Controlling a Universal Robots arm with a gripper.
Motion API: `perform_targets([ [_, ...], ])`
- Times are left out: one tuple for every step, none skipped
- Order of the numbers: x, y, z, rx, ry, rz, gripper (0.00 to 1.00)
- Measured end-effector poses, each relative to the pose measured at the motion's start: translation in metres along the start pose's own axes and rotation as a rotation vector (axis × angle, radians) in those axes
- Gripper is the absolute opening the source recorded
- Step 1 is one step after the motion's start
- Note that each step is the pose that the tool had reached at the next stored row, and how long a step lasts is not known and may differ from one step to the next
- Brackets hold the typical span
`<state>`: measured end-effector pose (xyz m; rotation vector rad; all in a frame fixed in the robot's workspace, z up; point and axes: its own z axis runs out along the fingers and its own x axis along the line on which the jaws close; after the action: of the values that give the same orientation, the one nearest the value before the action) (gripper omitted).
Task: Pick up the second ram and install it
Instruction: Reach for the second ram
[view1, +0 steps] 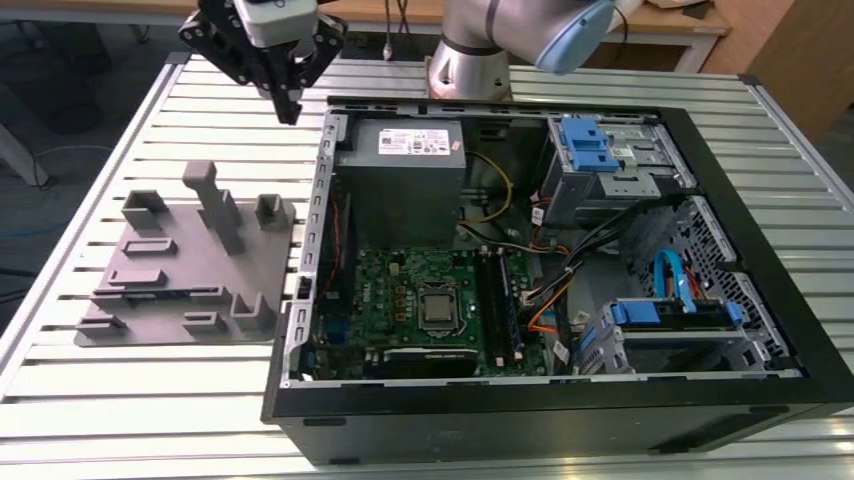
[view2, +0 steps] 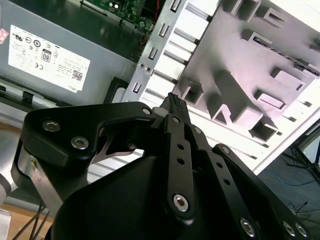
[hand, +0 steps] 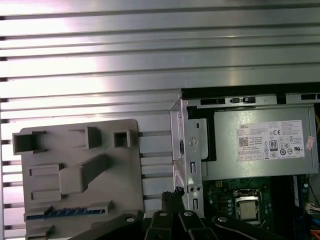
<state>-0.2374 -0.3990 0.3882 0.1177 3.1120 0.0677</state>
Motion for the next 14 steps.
perform_targets([
  [0.0026, -0.0002, 0.0001, 0.0000, 0.0000, 0.000, 0.07],
  [0.0053, -0.0004, 0.0003, 0.0000, 0.0000, 0.000, 0.07],
  [0.0078, -0.0006, 0.0004, 0.0001, 0.0000, 0.000, 0.07],
  [0.0103, -0.0008, 0.0005, 0.0000, 0.0001, 0.000, 0.07],
  [0.0126, -0.0010, 0.0007, 0.0000, 0.0000, 0.000, 0.07],
  [0.0149, -0.0011, 0.0008, 0.0001, 0.0001, 0.000, 0.07],
  [0.0172, -0.0013, 0.0009, 0.0001, 0.0001, 0.000, 0.07],
  [0.0197, -0.0015, 0.0011, 0.0001, 0.0000, 0.000, 0.07],
  [0.0220, -0.0017, 0.0012, 0.0000, 0.0000, 0.000, 0.07],
  [0.0243, -0.0019, 0.0014, 0.0000, 0.0000, 0.000, 0.07],
  [0.0266, -0.0021, 0.0015, 0.0000, 0.0000, 0.000, 0.07],
  [0.0290, -0.0023, 0.0017, 0.0000, 0.0000, 0.000, 0.07],
  [0.0313, -0.0024, 0.0018, 0.0000, 0.0000, 0.000, 0.07],
  [0.0335, -0.0026, 0.0020, 0.0000, -0.0001, 0.000, 0.07],
])
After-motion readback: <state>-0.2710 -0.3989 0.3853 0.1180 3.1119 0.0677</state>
